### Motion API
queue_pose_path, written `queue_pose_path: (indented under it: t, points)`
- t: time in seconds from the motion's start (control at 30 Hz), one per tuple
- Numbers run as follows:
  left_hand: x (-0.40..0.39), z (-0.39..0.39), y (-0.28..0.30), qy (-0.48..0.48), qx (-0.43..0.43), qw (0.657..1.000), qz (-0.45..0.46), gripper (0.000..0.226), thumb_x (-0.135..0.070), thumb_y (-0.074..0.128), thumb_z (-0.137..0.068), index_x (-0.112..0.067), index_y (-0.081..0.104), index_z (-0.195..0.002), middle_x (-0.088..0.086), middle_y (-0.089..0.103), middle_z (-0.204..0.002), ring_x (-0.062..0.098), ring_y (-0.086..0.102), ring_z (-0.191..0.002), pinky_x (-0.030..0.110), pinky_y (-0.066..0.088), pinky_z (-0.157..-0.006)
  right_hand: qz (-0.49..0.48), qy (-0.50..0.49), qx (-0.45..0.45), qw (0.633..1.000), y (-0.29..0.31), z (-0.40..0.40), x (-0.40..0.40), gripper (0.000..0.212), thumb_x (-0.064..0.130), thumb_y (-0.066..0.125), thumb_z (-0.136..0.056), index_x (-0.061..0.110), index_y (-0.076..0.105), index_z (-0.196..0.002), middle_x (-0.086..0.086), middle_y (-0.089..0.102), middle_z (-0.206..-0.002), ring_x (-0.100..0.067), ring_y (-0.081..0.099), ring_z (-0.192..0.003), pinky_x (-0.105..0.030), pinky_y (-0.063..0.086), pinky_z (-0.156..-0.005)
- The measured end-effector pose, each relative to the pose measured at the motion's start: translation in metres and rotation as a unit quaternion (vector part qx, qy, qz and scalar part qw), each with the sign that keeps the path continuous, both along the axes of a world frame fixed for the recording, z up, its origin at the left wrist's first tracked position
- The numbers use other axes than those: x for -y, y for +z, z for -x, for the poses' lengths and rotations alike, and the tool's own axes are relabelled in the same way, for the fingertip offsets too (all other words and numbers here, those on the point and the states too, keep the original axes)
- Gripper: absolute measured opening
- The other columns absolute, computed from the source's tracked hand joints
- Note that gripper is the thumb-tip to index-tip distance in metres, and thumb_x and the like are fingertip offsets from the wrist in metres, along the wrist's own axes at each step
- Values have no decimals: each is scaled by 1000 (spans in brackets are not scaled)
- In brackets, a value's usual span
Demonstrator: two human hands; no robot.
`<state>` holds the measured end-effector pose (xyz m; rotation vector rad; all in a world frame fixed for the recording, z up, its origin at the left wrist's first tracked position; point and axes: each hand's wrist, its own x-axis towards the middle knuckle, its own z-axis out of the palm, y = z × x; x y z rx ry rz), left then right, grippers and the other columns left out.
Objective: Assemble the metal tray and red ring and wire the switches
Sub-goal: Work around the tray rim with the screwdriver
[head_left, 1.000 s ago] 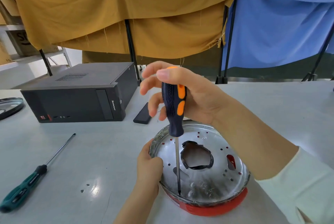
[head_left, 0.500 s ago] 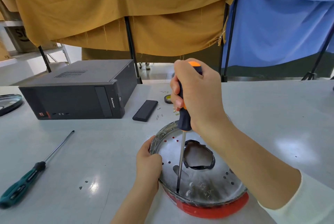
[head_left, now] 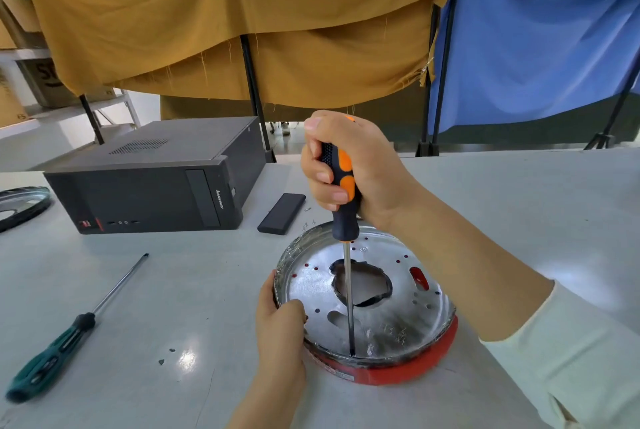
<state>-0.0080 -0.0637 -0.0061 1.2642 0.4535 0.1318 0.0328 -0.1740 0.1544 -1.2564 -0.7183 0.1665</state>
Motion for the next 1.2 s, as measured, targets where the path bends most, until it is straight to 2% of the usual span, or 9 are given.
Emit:
queue_pose_path:
  t: [0.2, 0.3, 0.47, 0.67, 0.77, 0.87, 0.97, 1.07, 1.2]
  points:
    - [6, 0, 7, 5, -19, 998, 60, 84, 20, 27, -75, -32, 47, -138, 1, 68, -104, 12, 64, -65, 18, 47, -44, -19, -10, 3, 1000, -4, 2, -5, 27, 22, 50, -87, 10, 50, -63, -1, 52, -55, -17, 50, -44, -24, 44, -47]
    - [9, -5, 5, 18, -2, 997, 79, 82, 22, 22, -76, -25, 52, -137, 5, 70, -110, 19, 70, -77, 25, 55, -51, -28, 56, -19, 998, -1, 4, -3, 24, 21, 53, -87, 14, 60, -65, -3, 64, -74, -18, 64, -64, -26, 52, -54]
    - [12, -11, 3, 43, 5, 994, 96, 80, 22, 23, -75, -20, 56, -133, 10, 71, -110, 32, 68, -89, 35, 55, -70, 16, 56, -50, 997, 2, 7, -2, 33, 20, 49, -94, 11, 48, -62, 1, 51, -50, -9, 38, -33, -17, 32, -38]
    - [14, -12, 0, 80, 2, 991, 107, 77, 23, 26, -74, -27, 64, -118, -3, 76, -76, 27, 60, -66, 32, 49, -60, -64, -90, -50, 993, -4, 16, -17, 42, 6, 46, -97, 13, 44, -56, 3, 45, -43, -6, 39, -30, -14, 32, -34]
    - [15, -13, 0, 82, 3, 991, 110, 75, 23, 25, -74, -27, 65, -114, -1, 75, -72, 25, 56, -65, 31, 46, -57, -56, -284, 7, 957, -10, 16, -18, 47, 12, 56, -90, 24, 41, -47, 1, 42, -47, -12, 37, -38, -22, 31, -44]
    - [16, -13, 0, 87, 8, 991, 106, 75, 23, 25, -73, -25, 64, -115, -3, 74, -68, 25, 54, -62, 30, 45, -55, -51, -344, 35, 937, -12, 19, -17, 46, 18, 59, -89, 24, 42, -47, -3, 42, -51, -19, 36, -47, -29, 30, -50]
    - [15, -12, 0, 75, 11, 993, 93, 74, 23, 26, -74, -25, 63, -115, -6, 73, -66, 22, 57, -58, 30, 48, -56, -24, -280, 30, 959, -9, 21, -11, 41, 18, 59, -91, 21, 44, -53, -2, 46, -50, -15, 40, -40, -22, 34, -45]
    - [14, -10, 2, 70, 13, 994, 86, 76, 24, 26, -74, -25, 61, -121, -6, 75, -73, 18, 63, -54, 29, 51, -54, 26, -81, 1, 996, 1, 19, 1, 30, 19, 57, -93, 13, 53, -64, -4, 54, -62, -17, 50, -44, -22, 42, -45]
    - [15, -10, 3, 70, 18, 993, 95, 76, 25, 26, -75, -24, 60, -123, -3, 75, -76, 18, 64, -53, 26, 51, -50, 41, 74, -42, 996, 9, 17, 11, 26, 23, 49, -85, 12, 51, -61, -2, 58, -70, -19, 58, -51, -24, 47, -50]
